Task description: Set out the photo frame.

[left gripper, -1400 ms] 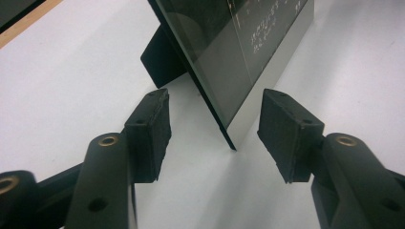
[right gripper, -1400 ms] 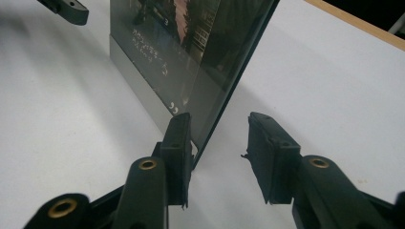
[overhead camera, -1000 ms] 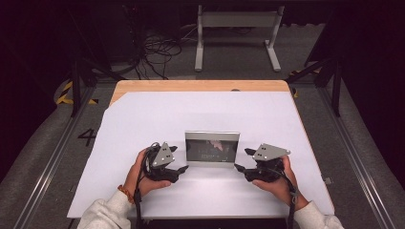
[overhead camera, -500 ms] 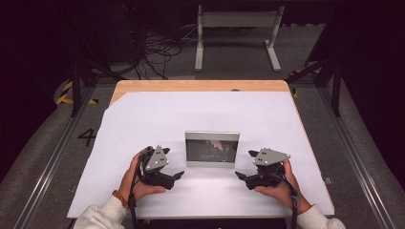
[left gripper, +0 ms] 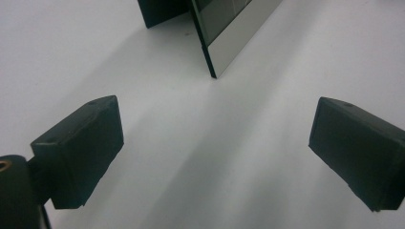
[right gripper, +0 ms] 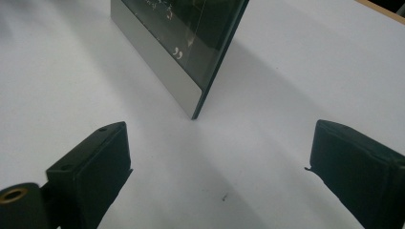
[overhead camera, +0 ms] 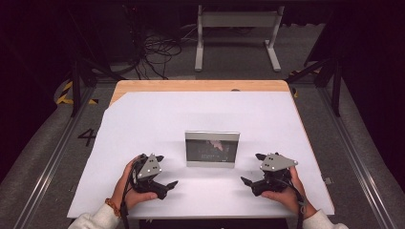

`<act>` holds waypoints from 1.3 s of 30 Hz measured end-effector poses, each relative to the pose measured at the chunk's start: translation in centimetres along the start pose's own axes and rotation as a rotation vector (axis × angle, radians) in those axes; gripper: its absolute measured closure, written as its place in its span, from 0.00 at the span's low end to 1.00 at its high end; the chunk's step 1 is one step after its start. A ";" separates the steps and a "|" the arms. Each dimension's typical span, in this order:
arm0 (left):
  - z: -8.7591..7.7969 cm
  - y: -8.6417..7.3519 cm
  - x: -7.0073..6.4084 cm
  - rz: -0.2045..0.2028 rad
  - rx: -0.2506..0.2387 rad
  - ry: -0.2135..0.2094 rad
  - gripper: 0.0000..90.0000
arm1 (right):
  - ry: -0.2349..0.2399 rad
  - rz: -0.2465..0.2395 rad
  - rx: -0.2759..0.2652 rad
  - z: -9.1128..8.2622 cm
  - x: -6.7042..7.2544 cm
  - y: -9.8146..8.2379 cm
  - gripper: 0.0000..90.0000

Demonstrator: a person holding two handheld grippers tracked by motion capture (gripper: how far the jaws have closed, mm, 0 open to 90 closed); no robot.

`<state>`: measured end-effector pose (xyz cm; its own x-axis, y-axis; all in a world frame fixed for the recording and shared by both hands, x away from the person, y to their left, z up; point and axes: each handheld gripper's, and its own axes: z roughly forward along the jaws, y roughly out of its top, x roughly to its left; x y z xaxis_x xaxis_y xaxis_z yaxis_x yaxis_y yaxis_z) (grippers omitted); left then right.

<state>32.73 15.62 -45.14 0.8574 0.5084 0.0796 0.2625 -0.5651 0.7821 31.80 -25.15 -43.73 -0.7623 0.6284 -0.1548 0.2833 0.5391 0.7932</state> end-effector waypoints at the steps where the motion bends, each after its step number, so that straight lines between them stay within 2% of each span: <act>1: -0.1 -0.1 -0.1 0.003 0.007 0.006 0.06 | -0.004 0.002 0.001 -0.1 0.0 -0.1 0.08; 4: -0.2 -0.2 0.0 -0.001 -0.003 0.005 0.06 | 0.000 0.006 -0.001 -0.1 0.0 -0.2 0.08; 8: 0.0 -0.4 0.1 0.000 0.002 -0.001 0.06 | -0.001 -0.023 0.016 0.0 0.3 -0.3 0.08; 17: -0.2 -0.5 0.3 -0.011 -0.004 0.006 0.06 | 0.014 -0.038 0.029 0.5 0.7 -0.2 0.08; 39: 0.1 -0.5 0.1 0.003 0.017 0.002 0.06 | 0.027 -0.036 0.059 1.1 0.7 -0.4 0.10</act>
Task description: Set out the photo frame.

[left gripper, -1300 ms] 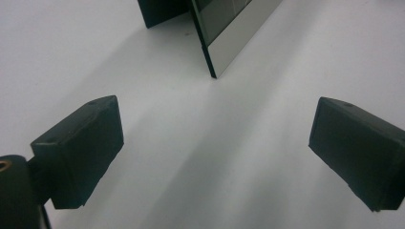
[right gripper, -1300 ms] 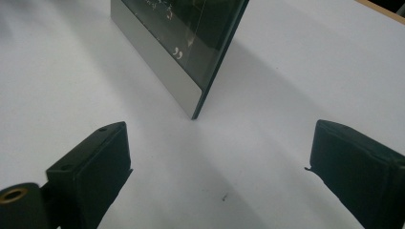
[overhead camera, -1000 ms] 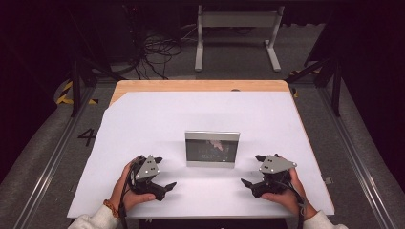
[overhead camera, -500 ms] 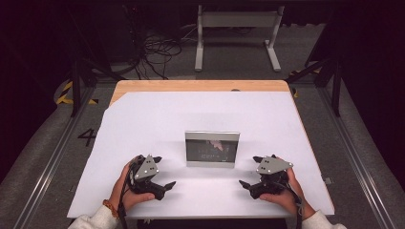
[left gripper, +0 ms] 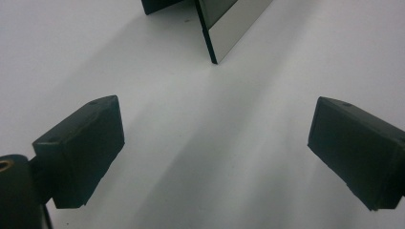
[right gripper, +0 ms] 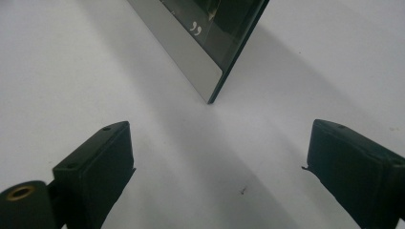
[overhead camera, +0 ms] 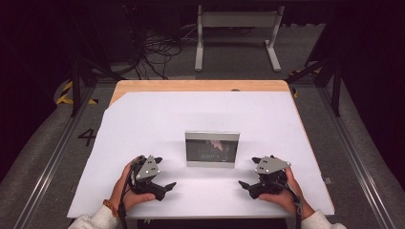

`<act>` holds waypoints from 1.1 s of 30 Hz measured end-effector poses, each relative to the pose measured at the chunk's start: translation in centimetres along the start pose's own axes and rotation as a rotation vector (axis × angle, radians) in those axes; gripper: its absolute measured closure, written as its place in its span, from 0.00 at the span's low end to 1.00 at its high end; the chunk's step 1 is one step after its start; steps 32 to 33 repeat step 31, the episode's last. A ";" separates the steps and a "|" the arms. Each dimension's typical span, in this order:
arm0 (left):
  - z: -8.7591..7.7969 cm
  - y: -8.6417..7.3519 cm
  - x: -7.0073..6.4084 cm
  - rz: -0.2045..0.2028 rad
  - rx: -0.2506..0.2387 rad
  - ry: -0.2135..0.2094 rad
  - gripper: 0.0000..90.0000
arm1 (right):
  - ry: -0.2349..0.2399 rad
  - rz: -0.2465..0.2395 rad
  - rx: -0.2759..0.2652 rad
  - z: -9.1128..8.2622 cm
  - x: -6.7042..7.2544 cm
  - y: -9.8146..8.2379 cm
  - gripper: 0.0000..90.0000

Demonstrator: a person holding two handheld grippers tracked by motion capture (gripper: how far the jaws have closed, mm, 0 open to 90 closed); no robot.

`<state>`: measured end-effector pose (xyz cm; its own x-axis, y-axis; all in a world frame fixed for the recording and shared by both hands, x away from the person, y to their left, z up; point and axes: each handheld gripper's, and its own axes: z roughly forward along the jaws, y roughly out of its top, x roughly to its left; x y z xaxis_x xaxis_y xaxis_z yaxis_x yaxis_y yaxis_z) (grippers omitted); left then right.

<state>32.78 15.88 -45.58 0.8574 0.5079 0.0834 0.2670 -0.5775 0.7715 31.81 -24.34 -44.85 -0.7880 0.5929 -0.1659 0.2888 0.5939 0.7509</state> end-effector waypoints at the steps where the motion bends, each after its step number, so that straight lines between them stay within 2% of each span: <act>1: 0.0 0.0 0.0 -0.003 -0.001 -0.001 0.06 | 0.002 0.001 0.002 0.0 0.0 0.0 0.10; 18: 0.2 0.0 0.1 0.008 0.014 0.000 0.07 | 0.002 -0.008 0.021 0.3 0.0 -0.1 0.10; 33: 0.3 0.1 0.6 -0.002 0.012 0.005 0.07 | 0.001 -0.003 0.018 0.2 0.0 0.0 0.10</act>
